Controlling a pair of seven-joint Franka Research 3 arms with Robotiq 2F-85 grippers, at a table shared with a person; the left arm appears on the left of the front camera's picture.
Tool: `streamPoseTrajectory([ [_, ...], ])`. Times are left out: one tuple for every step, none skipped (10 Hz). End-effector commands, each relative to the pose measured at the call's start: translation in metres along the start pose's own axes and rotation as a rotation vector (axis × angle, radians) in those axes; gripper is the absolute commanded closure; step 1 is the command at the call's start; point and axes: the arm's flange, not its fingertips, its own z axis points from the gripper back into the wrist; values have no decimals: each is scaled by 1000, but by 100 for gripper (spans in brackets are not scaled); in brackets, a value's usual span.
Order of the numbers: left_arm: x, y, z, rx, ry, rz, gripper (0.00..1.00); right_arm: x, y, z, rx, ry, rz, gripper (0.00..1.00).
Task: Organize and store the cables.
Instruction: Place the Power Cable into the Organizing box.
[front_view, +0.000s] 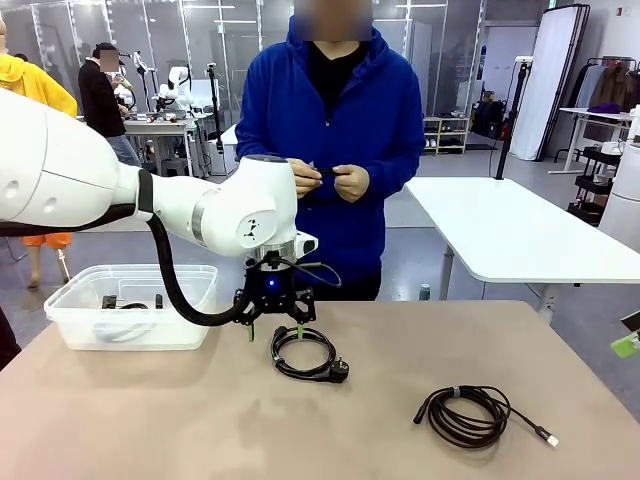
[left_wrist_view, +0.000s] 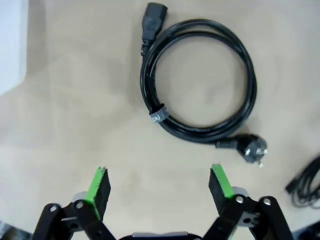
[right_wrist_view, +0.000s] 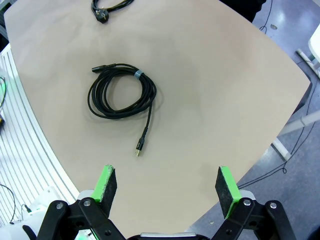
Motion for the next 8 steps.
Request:
streamPoseTrajectory([
  [6, -5, -14, 24, -61, 106, 0, 0, -1, 0, 6, -11, 1, 0],
  [9, -2, -26, 27, -61, 151, 0, 0, -1, 0, 6, -11, 1, 0],
  [11, -3, -36, 14, -38, 185, 0, 0, -1, 0, 6, -11, 1, 0],
  [11, -3, -45, 17, -36, 210, 0, 0, -1, 0, 6, -11, 1, 0],
  [15, -3, -53, 37, -47, 233, 0, 0, -1, 0, 6, -11, 1, 0],
  [17, 0, -59, 29, -37, 253, 0, 0, -1, 0, 6, -11, 1, 0],
  [18, 0, -65, 32, -49, 264, 0, 0, -1, 0, 6, -11, 1, 0],
  [20, 0, -72, 37, -47, 271, 0, 0, -1, 0, 6, -11, 1, 0],
])
